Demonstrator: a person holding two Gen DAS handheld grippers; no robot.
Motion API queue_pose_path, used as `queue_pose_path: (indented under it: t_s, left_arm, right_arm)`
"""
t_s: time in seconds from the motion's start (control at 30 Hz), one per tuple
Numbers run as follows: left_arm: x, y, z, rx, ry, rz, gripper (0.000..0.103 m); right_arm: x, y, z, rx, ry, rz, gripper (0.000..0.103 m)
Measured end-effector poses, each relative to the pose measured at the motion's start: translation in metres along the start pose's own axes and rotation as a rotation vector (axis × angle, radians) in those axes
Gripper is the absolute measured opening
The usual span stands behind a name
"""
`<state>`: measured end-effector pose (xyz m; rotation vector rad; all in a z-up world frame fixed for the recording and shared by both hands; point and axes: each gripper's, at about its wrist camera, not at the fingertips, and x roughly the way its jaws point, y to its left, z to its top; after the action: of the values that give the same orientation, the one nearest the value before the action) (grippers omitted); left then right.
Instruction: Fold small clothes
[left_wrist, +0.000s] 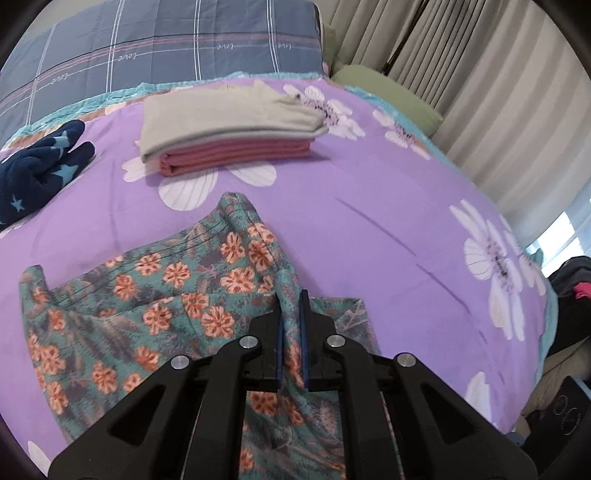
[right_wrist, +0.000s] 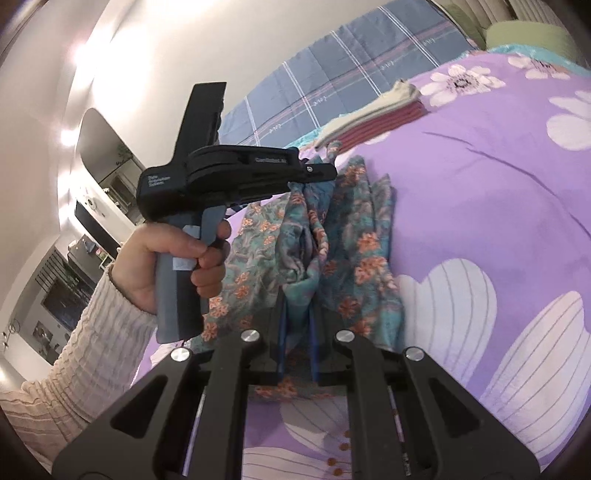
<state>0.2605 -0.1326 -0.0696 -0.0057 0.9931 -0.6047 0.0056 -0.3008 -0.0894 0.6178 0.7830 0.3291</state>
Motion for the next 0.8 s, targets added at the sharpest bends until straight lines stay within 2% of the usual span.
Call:
queue_pose_path:
  t_s: [0.13, 0.2, 0.27, 0.3, 0.33, 0.37, 0.4, 0.47, 0.57, 0.63, 0.8]
  left_arm:
    - [0.013, -0.005, -0.002, 0.026, 0.023, 0.035, 0.007]
    - [0.010, -0.008, -0.003, 0.052, 0.011, 0.035, 0.011]
    - [0.001, -0.008, -0.005, 0.037, 0.001, 0.033, 0.027]
    - [-0.009, -0.008, -0.008, 0.023, -0.006, 0.034, 0.040]
    - [-0.017, -0.009, -0.012, 0.020, -0.009, 0.043, 0.049]
    - [-0.030, -0.011, -0.018, 0.030, -0.012, 0.055, 0.050]
    - [-0.041, -0.013, -0.027, 0.043, -0.015, 0.064, 0.052]
    - [-0.067, -0.010, -0.047, 0.061, -0.035, 0.088, 0.063]
    - [-0.109, -0.002, -0.089, 0.093, -0.080, 0.132, 0.070]
    - [-0.128, 0.000, -0.119, 0.099, -0.090, 0.152, 0.079]
    - [-0.137, 0.001, -0.193, 0.127, -0.017, 0.250, 0.080]
  right_arm:
    - [0.002, -0.009, -0.002, 0.023, 0.008, -0.013, 0.010]
    - [0.002, -0.011, -0.004, 0.029, 0.015, -0.012, 0.010]
    - [0.002, -0.013, -0.005, 0.045, 0.024, 0.003, 0.010]
    - [0.002, -0.015, -0.005, 0.054, 0.027, 0.010, 0.010]
    - [0.002, -0.018, -0.005, 0.068, 0.032, 0.019, 0.010]
    - [0.001, -0.020, -0.005, 0.078, 0.036, 0.026, 0.010]
    - [0.001, -0.022, -0.006, 0.093, 0.042, 0.037, 0.010]
    - [0.001, -0.025, -0.006, 0.109, 0.048, 0.045, 0.010]
    - [0.000, -0.025, -0.007, 0.115, 0.051, 0.044, 0.010]
    - [0.000, -0.023, -0.006, 0.109, 0.053, 0.036, 0.010]
    - [0.000, -0.018, -0.002, 0.110, 0.051, 0.031, 0.010]
